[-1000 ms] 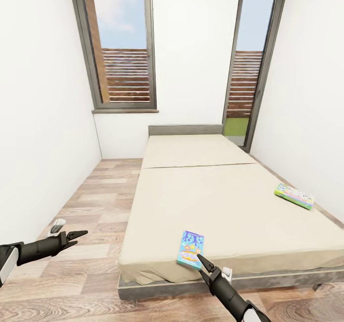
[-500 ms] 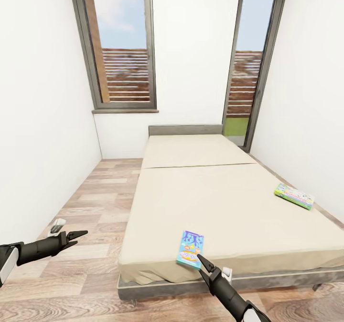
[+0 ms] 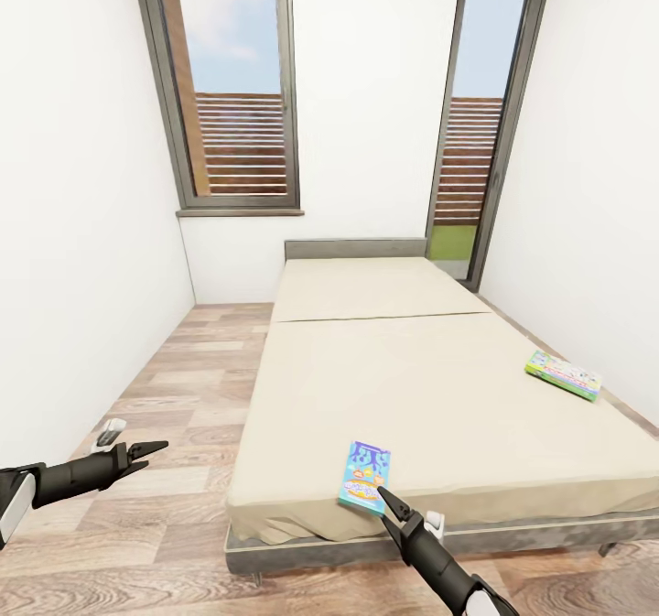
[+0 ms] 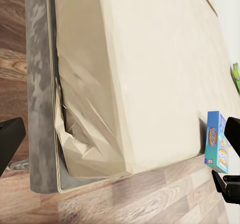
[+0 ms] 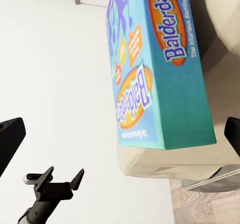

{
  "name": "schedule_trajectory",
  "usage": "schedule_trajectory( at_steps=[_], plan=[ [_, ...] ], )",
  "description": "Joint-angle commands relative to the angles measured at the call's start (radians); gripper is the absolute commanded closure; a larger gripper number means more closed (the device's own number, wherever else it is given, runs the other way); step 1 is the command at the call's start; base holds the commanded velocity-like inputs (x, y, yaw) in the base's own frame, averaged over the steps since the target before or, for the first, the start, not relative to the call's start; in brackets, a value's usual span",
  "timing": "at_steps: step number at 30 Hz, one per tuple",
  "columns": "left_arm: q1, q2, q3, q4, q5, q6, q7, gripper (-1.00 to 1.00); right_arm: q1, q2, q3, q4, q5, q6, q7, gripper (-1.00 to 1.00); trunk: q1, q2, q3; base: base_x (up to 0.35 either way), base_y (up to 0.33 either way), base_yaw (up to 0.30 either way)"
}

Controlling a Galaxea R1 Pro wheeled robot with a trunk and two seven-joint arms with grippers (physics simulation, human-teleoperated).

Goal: Put all the toys in the child's room - the three board games (two on the bed and one on the table), the two jigsaw puzzles on the table, and the tennis ball on the table - inside the toy box on the table in the child's room.

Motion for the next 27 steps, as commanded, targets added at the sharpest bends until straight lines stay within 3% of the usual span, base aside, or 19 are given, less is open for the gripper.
schedule_trajectory(
  at_steps=[1,27],
  plan=[
    [-0.001,0.0,0.001,0.0,0.003,0.007,-0.001,-1.0,-0.001,0.001,-0.005,0.0,-0.002,0.008,0.001,-1.0,0.0,0.0,-0.001,0.0,0.0,0.0],
    [-0.001,0.0,0.0,0.0,0.003,0.007,-0.001,-1.0,-0.002,0.001,-0.005,0.001,-0.001,0.01,-0.004,-1.0,0.0,0.0,-0.001,0.02,0.011,0.0]
  ],
)
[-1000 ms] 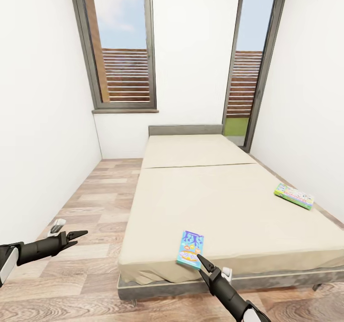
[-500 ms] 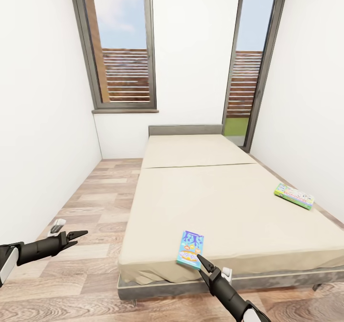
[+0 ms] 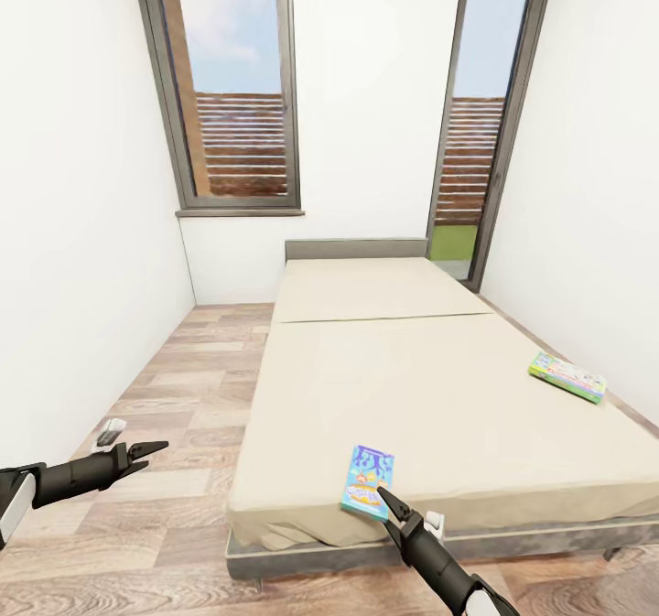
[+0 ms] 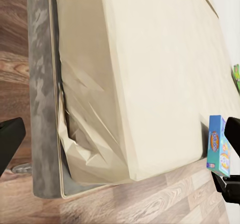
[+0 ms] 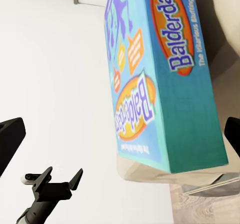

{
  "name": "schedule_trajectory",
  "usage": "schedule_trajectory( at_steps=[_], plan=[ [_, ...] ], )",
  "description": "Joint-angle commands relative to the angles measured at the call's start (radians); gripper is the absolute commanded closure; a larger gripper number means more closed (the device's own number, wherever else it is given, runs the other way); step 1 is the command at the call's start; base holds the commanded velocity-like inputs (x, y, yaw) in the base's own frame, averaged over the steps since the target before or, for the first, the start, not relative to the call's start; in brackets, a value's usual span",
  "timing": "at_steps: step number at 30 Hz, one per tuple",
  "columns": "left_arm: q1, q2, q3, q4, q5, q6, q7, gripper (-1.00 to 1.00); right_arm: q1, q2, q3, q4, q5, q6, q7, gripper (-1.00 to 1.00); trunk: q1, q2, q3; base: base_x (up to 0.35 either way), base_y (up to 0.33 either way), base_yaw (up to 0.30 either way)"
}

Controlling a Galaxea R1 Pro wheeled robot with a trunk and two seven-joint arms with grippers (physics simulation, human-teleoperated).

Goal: Put all the toys in the child's room - the three board games (two on the bed and one on the table), the two jigsaw puzzles on the table, and the tennis ball on the table - inside the toy box on the table in the child's room.

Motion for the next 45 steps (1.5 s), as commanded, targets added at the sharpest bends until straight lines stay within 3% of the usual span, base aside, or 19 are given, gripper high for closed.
schedule_trajectory(
  at_steps=[1,19,30,45],
  plan=[
    [-0.001,0.0,0.001,0.0,0.003,0.007,-0.001,-1.0,-0.001,0.001,-0.005,0.0,-0.002,0.008,0.002,-1.0,0.0,0.0,-0.001,0.024,0.007,0.0],
    [-0.001,0.0,0.001,0.0,0.003,0.007,-0.001,-1.0,-0.002,0.001,-0.005,0.0,-0.002,0.01,0.0,-1.0,0.0,0.0,-0.001,0.004,0.001,0.0],
    [-0.001,0.0,0.001,0.0,0.003,0.007,-0.001,-1.0,-0.004,0.001,-0.005,0.001,-0.002,0.014,-0.054,-1.0,0.0,0.0,-0.001,0.0,0.0,0.0],
    [-0.001,0.0,0.001,0.0,0.003,0.007,-0.001,-1.0,-0.004,0.001,-0.005,0.001,-0.002,0.015,-0.063,-1.0,0.0,0.0,-0.001,0.0,0.0,0.0]
  ],
)
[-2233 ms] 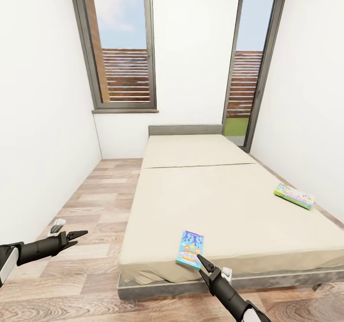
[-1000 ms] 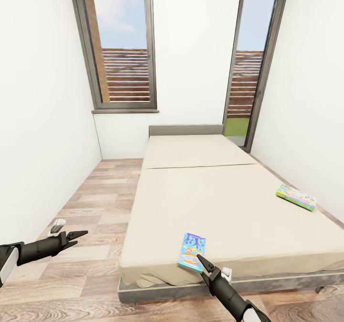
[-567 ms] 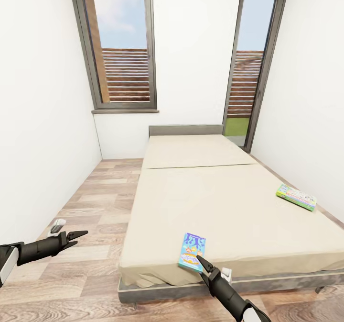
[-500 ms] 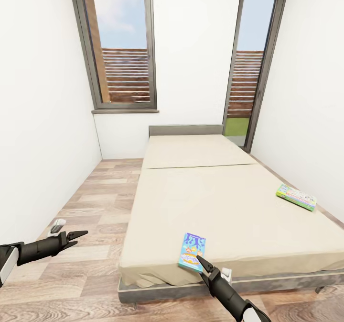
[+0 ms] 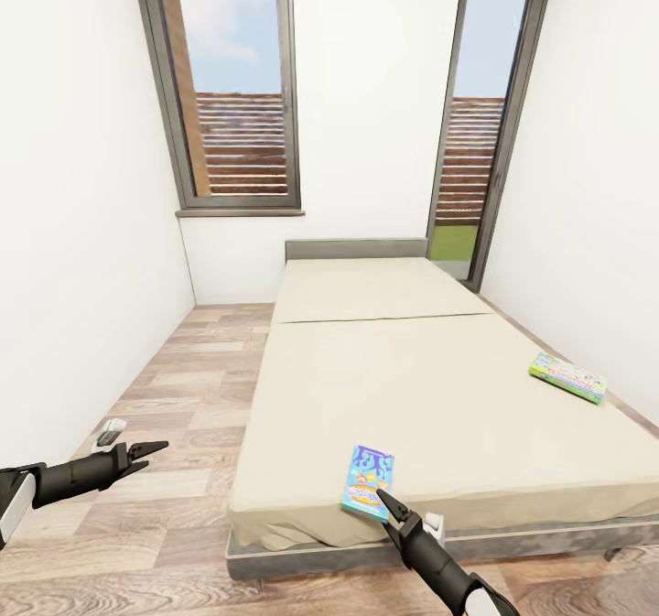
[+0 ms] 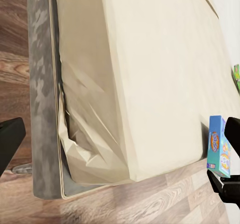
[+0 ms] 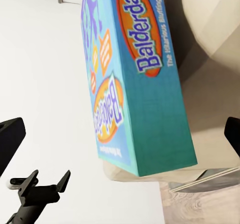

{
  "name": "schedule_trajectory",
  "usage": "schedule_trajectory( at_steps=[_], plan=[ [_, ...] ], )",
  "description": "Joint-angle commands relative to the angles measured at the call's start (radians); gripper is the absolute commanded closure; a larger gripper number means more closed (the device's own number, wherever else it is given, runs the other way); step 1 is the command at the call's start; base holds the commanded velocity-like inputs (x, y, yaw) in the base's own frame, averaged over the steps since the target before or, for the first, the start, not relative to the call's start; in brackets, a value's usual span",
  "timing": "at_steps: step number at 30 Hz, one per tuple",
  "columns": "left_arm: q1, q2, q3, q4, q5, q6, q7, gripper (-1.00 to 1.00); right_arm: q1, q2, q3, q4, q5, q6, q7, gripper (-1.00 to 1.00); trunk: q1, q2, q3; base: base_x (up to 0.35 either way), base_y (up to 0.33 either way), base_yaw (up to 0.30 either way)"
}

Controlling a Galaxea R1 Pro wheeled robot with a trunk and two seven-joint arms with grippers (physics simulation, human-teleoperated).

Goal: Put all the toys in the child's room - the three board games (two on the bed and one on the table), the two jigsaw puzzles on the table, and the tennis ball on the table - inside the toy box on the table in the child's room.

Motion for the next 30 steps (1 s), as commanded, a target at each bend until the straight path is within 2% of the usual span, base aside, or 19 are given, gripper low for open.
schedule_trajectory(
  at_steps=[1,10,30],
  plan=[
    [-0.001,0.0,0.001,0.0,0.003,0.007,-0.001,-1.0,-0.001,0.001,-0.005,0.0,-0.003,0.008,0.002,-1.0,0.0,0.0,-0.001,0.0,0.01,0.0],
    [-0.001,0.0,0.001,0.0,0.003,0.007,-0.001,-1.0,0.0,0.001,-0.005,0.0,-0.003,0.01,0.001,-1.0,0.0,0.0,-0.001,0.0,0.07,0.0],
    [-0.001,0.0,0.001,0.0,0.003,0.007,-0.001,-1.0,0.0,0.001,-0.005,0.0,-0.003,0.01,0.001,-1.0,0.0,0.0,-0.001,0.0,0.004,0.0]
  ],
)
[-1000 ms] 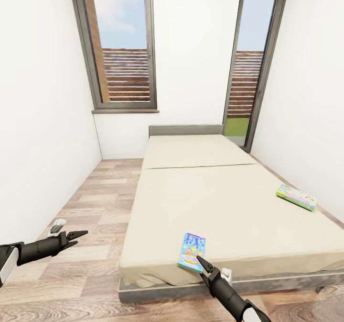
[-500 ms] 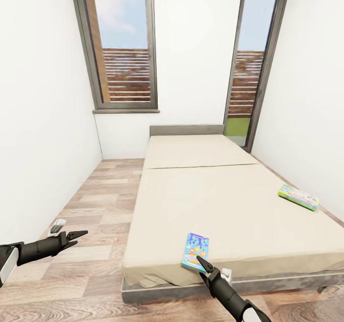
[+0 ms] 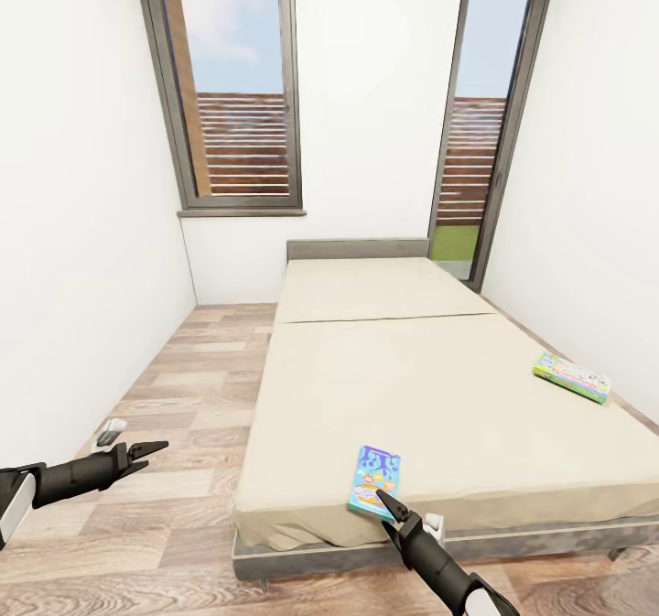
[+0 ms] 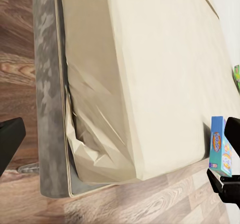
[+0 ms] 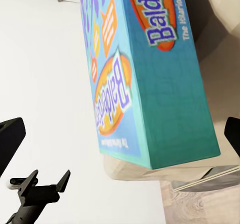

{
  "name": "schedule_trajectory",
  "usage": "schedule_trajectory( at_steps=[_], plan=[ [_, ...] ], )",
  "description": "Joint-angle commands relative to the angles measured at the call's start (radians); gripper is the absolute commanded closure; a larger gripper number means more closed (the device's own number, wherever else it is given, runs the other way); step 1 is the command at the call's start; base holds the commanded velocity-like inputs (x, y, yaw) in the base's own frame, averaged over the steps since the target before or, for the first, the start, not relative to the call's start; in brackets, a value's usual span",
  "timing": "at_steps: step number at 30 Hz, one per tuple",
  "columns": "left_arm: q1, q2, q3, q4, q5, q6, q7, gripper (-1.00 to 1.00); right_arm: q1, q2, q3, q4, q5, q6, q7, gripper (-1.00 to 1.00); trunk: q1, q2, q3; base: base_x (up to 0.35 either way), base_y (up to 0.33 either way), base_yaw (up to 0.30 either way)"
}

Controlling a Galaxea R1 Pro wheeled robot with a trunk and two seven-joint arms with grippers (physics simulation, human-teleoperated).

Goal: Put all the toys in the child's room - the three board games (two on the bed and one on the table), the two jigsaw puzzles on the table, and the tennis ball on the table - inside the toy box on the table in the child's room.

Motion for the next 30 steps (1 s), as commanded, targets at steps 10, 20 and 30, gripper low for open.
schedule_trajectory(
  at_steps=[10,20,30],
  plan=[
    [-0.001,0.0,0.001,0.0,0.003,0.007,-0.001,-1.0,-0.001,0.001,-0.005,0.0,-0.003,0.008,0.003,-1.0,0.0,0.0,-0.001,0.0,0.0,0.0],
    [-0.001,-0.001,0.001,0.0,0.003,0.007,-0.001,-1.0,-0.001,0.001,-0.005,0.0,-0.003,0.008,0.005,-1.0,0.0,0.0,-0.001,0.0,0.0,0.0],
    [-0.001,-0.001,0.001,0.0,0.003,0.007,-0.001,-1.0,-0.001,0.001,-0.005,0.0,-0.003,0.008,0.005,1.0,0.0,0.0,-0.001,0.0,0.0,0.0]
  ],
)
